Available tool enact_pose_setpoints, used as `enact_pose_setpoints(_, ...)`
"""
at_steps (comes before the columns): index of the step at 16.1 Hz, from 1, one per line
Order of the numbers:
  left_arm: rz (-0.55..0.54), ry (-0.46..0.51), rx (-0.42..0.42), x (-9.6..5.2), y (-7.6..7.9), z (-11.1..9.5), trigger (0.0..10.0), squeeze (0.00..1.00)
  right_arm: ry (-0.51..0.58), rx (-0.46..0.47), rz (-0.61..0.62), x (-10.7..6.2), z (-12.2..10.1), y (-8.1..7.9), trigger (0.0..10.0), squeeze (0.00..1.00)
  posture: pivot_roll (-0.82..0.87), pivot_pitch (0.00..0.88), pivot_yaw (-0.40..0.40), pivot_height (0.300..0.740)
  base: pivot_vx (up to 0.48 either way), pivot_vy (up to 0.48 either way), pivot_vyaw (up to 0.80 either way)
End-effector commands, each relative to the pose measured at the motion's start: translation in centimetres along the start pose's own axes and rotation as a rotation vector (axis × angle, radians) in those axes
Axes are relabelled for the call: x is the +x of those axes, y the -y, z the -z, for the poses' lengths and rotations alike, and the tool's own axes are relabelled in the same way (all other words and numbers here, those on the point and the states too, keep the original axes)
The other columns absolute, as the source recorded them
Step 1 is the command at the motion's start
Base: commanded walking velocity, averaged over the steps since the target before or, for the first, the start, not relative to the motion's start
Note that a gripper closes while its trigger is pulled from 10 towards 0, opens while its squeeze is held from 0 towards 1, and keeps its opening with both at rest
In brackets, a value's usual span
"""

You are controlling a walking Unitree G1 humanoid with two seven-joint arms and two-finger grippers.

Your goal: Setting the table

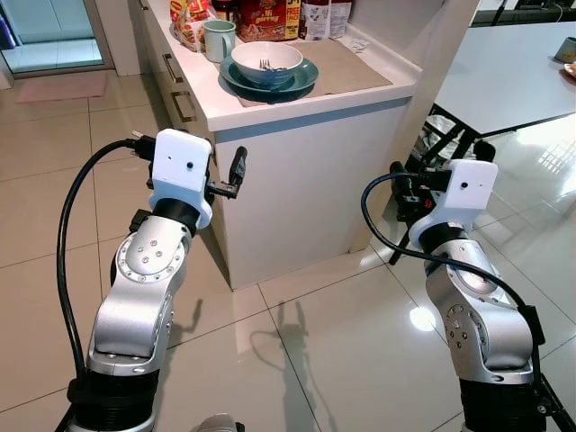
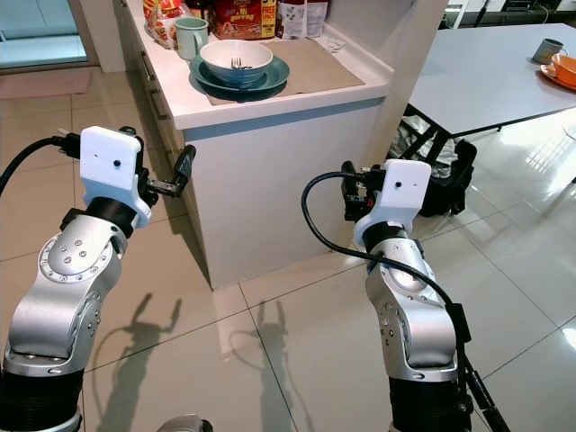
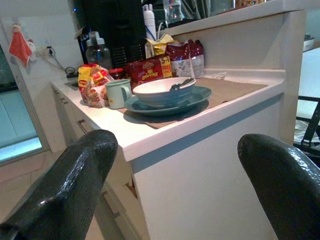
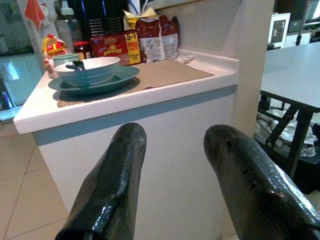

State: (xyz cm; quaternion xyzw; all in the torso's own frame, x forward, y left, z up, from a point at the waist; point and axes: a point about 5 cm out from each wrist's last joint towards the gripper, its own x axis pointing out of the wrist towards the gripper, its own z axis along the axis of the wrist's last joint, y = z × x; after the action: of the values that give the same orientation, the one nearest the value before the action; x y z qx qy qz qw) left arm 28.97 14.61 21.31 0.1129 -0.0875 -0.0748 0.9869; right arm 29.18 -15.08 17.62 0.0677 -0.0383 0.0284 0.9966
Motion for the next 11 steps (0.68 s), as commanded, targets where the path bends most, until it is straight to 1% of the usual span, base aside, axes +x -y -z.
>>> enact_pose_setpoints(1, 0.009, 0.005, -0.001, 0.19, 0.11, -0.21, 10.0, 0.0, -0.004, 0.003, 0.011, 0.08, -0.14, 0.19, 10.0, 0.0, 0.09, 0.0, -0.045, 0.74, 0.0, 0.0, 0.0)
enact_pose_setpoints(10, 0.009, 0.005, -0.001, 0.19, 0.11, -0.21, 10.0, 0.0, -0.004, 0.003, 0.011, 0.08, -0.14, 0.19, 10.0, 0.0, 0.09, 0.0, -0.045, 0.74, 0.0, 0.0, 0.0)
enact_pose_setpoints(11, 0.01, 0.003, -0.005, 0.16, 0.09, -0.17, 10.0, 0.0, -0.019, 0.002, 0.015, 0.08, -0.07, 0.16, 10.0, 0.0, 0.0, 0.0, 0.0, 0.74, 0.0, 0.0, 0.0)
